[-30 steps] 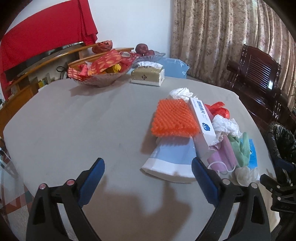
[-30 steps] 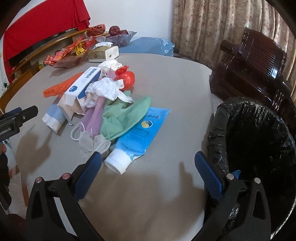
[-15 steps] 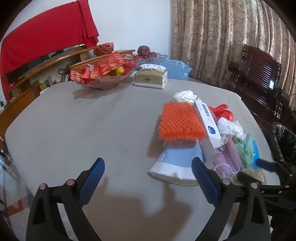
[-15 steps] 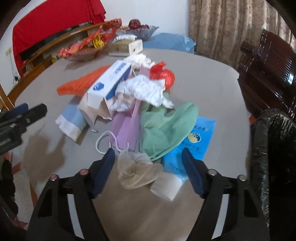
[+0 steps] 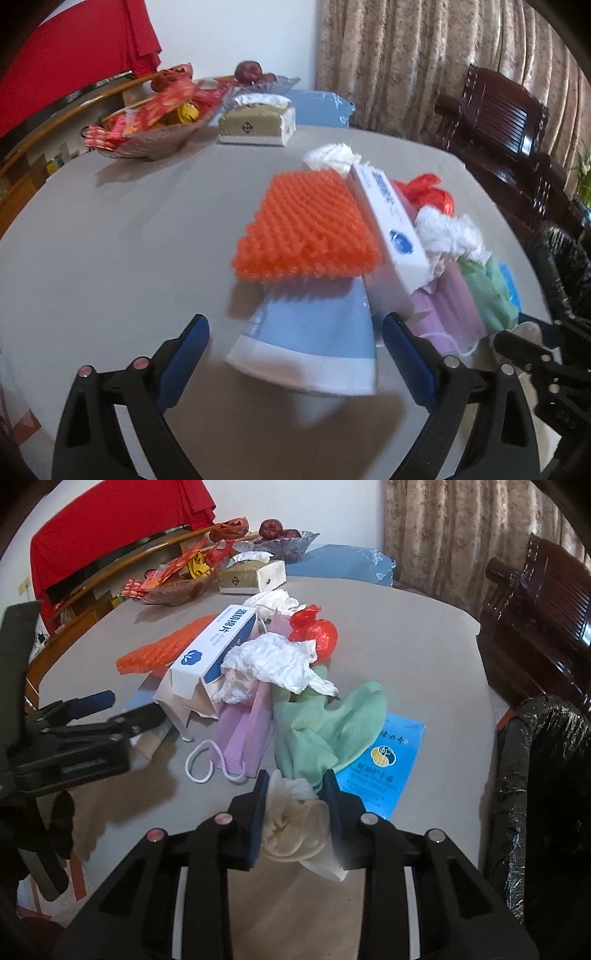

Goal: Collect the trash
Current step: 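Grasp the cream cloth and green glove with the right tool while the left grasps the blue-white cup, then carry both held items over the black bin and open both tools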

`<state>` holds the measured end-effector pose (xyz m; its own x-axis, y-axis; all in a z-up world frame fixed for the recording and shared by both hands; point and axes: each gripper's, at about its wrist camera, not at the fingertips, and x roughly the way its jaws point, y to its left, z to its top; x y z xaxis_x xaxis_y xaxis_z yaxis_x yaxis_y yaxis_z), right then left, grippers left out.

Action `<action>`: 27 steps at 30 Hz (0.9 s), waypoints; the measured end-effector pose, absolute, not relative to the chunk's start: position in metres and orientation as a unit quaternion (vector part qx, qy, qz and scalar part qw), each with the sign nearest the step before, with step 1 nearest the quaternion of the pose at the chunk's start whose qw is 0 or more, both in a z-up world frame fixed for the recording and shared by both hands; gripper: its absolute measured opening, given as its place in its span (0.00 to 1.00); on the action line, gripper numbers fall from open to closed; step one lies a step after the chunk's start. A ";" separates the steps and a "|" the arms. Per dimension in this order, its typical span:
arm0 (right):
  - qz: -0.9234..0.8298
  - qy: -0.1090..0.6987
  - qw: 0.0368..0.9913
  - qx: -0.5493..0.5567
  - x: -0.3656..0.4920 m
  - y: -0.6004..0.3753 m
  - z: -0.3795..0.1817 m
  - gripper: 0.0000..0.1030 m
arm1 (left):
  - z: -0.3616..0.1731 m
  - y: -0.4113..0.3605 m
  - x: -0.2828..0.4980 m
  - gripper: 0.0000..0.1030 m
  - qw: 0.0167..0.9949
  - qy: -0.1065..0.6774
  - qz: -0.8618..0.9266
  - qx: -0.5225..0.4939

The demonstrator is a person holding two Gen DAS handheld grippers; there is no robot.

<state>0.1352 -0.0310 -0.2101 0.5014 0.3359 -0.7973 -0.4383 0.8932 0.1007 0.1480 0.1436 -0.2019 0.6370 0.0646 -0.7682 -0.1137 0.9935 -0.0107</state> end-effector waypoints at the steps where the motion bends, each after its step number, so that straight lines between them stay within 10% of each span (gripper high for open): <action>1: 0.226 0.447 0.864 -0.057 0.136 -0.031 -0.211 0.28 | -0.205 0.143 0.149 0.90 0.902 0.428 0.050 -0.029; 9: 0.228 0.456 0.858 -0.064 0.144 -0.024 -0.219 0.38 | -0.215 0.151 0.145 0.66 0.897 0.437 0.044 -0.051; 13: 0.231 0.461 0.855 -0.055 0.146 -0.026 -0.219 0.26 | -0.201 0.155 0.136 0.56 0.901 0.427 0.036 -0.063; 27: 0.247 0.420 0.873 -0.012 0.122 -0.052 -0.159 0.24 | -0.157 0.135 0.086 0.46 0.913 0.403 0.012 -0.070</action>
